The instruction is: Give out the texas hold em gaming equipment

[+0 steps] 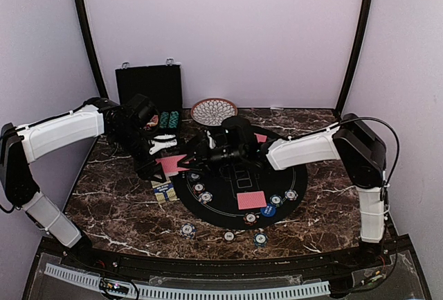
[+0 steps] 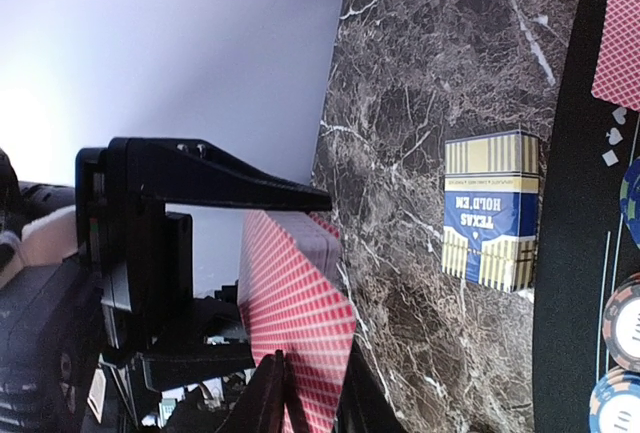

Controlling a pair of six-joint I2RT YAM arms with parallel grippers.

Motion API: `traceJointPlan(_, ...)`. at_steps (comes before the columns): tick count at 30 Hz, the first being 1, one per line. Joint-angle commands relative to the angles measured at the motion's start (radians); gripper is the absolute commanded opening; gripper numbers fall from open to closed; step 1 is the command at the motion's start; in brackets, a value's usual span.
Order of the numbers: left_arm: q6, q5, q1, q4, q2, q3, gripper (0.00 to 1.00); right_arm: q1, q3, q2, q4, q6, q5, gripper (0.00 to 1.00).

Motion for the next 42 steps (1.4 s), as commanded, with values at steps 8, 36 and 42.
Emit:
traceJointPlan(8, 0.011, 0.011, -0.005, -0.008, -0.038, 0.023, 0.00, -0.014, -0.042, -0.075, 0.008, -0.006, -0.013, 0.00)
traceJointPlan(36, 0.026, -0.022, -0.004, -0.014, -0.086, -0.010, 0.00, -0.180, -0.015, -0.021, 0.007, -0.042, -0.060, 0.00)
traceJointPlan(42, 0.023, -0.020, -0.004, -0.023, -0.089, -0.001, 0.00, -0.181, 0.148, 0.144, -0.016, -0.036, -0.047, 0.00)
